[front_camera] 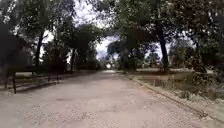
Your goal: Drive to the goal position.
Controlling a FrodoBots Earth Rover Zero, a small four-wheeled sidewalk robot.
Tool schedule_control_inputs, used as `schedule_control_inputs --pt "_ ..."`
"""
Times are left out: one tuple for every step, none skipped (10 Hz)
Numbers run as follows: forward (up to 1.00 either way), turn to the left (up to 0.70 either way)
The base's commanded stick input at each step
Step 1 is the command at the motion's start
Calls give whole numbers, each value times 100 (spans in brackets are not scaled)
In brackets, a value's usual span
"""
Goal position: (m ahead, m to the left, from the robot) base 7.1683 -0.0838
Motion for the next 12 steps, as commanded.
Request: schedule_control_inputs --pt "85 0" --pt "85 0" --pt "85 0" --pt "85 0" --pt "85 0" --pt "85 0" --pt "85 0" --pt "85 0" --pt "85 0" --pt "85 0" --pt "85 0" --pt "85 0"
